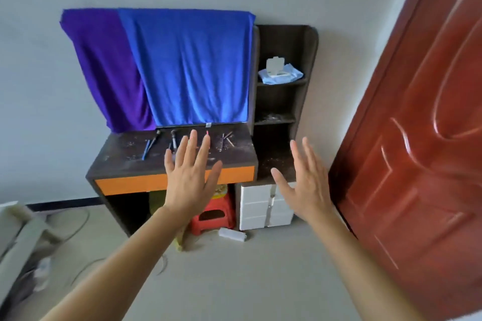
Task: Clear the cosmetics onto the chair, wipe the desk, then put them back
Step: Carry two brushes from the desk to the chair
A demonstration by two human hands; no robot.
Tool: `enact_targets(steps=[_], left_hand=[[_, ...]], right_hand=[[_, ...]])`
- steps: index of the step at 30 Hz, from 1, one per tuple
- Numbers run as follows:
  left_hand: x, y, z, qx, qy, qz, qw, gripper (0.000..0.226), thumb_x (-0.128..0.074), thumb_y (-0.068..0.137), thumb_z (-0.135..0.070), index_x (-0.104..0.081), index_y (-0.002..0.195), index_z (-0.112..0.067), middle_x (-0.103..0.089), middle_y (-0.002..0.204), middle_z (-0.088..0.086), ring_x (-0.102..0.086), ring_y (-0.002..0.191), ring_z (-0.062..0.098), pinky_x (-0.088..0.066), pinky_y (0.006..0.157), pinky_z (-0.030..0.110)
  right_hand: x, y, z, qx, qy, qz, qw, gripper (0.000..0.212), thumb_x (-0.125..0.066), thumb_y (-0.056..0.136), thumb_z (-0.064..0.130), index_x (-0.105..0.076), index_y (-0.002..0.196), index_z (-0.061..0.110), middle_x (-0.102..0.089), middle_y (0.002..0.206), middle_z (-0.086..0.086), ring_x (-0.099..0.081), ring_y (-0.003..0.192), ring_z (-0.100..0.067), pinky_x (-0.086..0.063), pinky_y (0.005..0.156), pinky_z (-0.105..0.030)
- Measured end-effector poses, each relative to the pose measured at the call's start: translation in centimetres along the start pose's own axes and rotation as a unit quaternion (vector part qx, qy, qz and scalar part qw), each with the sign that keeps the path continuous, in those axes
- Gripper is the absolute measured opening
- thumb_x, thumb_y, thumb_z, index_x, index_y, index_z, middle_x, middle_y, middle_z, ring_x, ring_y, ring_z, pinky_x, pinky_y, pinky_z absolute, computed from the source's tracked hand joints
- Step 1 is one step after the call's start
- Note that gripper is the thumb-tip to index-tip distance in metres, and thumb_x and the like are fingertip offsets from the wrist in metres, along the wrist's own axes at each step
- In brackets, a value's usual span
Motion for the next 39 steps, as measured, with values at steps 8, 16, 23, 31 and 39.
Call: enact_targets(steps=[8,16,23,31,39], left_hand=[[-4.5,4.2,13.3,0.116,0.011,0.014,0.993,0.067,-0.024,0.1,-0.057,-0.019,0.158,-0.024,-0.011,0.166,0.004,-0.007,0.153,0.023,-0.006,0.122,0.056],[-11.6,13.9,20.1,0.189,0.047,0.046,0.98,0.069,-0.023,0.099,-0.058,-0.02,0.158,-0.023,-0.011,0.166,0.002,-0.007,0.153,0.023,-0.006,0.122,0.053],[-14.5,20.0,25.4,0.236,0.059,0.057,0.968,0.066,-0.031,0.099,-0.055,-0.024,0.157,-0.023,-0.015,0.166,0.001,-0.011,0.153,0.023,-0.008,0.121,0.051],[-17.5,24.3,37.0,0.261,0.052,0.086,0.96,0.063,-0.042,0.1,-0.05,-0.031,0.155,-0.021,-0.024,0.163,0.006,-0.021,0.15,0.027,-0.019,0.12,0.05],[-21.4,29.2,48.9,0.254,0.013,0.148,0.956,0.065,-0.05,0.099,-0.047,-0.034,0.153,-0.017,-0.029,0.161,0.007,-0.026,0.148,0.026,-0.022,0.118,0.042]], right_hand=[[-15.2,8.3,5.1,0.057,0.056,0.083,0.993,0.08,-0.038,0.096,0.065,-0.023,0.16,0.02,-0.013,0.168,-0.01,-0.013,0.155,-0.027,-0.019,0.123,-0.042],[-26.2,20.3,2.1,0.042,0.096,0.138,0.985,0.077,-0.049,0.096,0.061,-0.025,0.159,0.023,-0.015,0.168,-0.007,-0.014,0.155,-0.025,-0.019,0.124,-0.044],[-34.0,29.6,3.1,0.052,0.102,0.187,0.976,0.076,-0.049,0.097,0.06,-0.023,0.159,0.023,-0.013,0.168,-0.005,-0.011,0.155,-0.022,-0.013,0.123,-0.035],[-45.1,33.4,9.5,0.07,0.091,0.25,0.961,0.078,-0.039,0.096,0.067,-0.018,0.16,0.026,-0.01,0.169,-0.001,-0.011,0.155,-0.019,-0.018,0.123,-0.037],[-53.2,36.0,14.0,-0.012,0.043,0.278,0.96,0.079,-0.049,0.096,0.061,-0.024,0.159,0.019,-0.019,0.167,-0.006,-0.017,0.153,-0.022,-0.014,0.124,-0.035]])
Point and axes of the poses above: each hand's wrist, its own y-axis towards the middle knuckle, its own x-axis out of the back of the hand, z = x × y, the point moved 7 cm from there along y, towards the middle knuckle
